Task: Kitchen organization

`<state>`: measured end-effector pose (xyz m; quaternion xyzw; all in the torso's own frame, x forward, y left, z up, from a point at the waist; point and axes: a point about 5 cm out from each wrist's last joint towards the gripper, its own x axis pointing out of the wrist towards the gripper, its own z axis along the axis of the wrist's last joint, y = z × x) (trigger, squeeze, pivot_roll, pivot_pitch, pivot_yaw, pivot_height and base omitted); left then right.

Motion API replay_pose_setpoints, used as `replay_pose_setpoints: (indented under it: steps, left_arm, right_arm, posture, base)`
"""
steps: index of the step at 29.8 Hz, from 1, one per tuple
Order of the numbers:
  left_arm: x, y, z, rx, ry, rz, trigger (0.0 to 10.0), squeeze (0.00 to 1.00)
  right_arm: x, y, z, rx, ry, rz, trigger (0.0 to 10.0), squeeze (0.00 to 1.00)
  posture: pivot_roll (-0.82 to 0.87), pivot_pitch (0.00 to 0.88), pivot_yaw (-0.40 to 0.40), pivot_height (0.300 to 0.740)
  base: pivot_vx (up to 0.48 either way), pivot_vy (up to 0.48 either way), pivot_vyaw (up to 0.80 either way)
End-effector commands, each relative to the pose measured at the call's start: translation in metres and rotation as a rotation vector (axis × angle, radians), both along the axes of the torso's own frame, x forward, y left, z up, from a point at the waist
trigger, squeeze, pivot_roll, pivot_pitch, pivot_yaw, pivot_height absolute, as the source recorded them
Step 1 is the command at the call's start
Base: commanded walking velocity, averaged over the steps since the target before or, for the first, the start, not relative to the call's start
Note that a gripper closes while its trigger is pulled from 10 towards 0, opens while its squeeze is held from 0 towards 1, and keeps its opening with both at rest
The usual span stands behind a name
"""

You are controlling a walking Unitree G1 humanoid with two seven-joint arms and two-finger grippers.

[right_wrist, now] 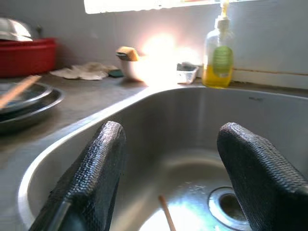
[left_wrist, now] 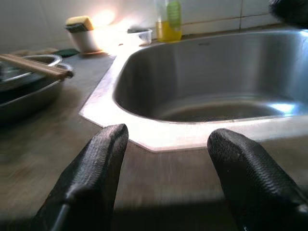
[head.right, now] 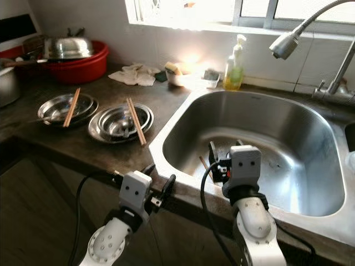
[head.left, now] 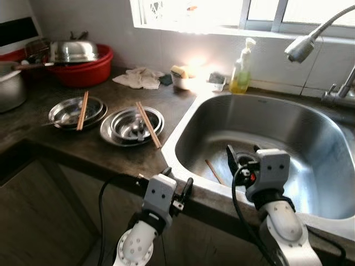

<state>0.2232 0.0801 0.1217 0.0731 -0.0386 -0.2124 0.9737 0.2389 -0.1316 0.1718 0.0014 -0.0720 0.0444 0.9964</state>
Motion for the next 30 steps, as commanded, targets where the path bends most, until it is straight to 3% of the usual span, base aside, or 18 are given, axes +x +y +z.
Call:
replay_pose_setpoints:
  steps: [1,14,30]
  left_arm:
    - [-0.004,0.002,-0.011,0.023,0.053,0.004,10.0,0.0]
    - [-0.002,0.003,-0.01,0.035,0.043,0.01,10.0,0.0]
    - [-0.002,0.007,-0.011,0.051,0.045,0.043,10.0,0.0]
  right_arm:
    - [0.0,-0.002,0.001,-0.001,-0.012,-0.011,10.0,0.0]
    - [-0.004,0.002,-0.008,0.0,0.018,0.009,10.0,0.0]
    - [-0.016,0.004,-0.039,-0.017,0.127,0.027,10.0,0.0]
  posture:
    - [0.09,0.0,-0.004,0.74]
    - [0.09,0.0,0.003,0.74]
    - [0.1,0.0,0.0,0.74]
  base:
    - [-0.322,0.0,0.0]
    - [-0.35,0.0,0.0]
    - [-0.367,0.0,0.0]
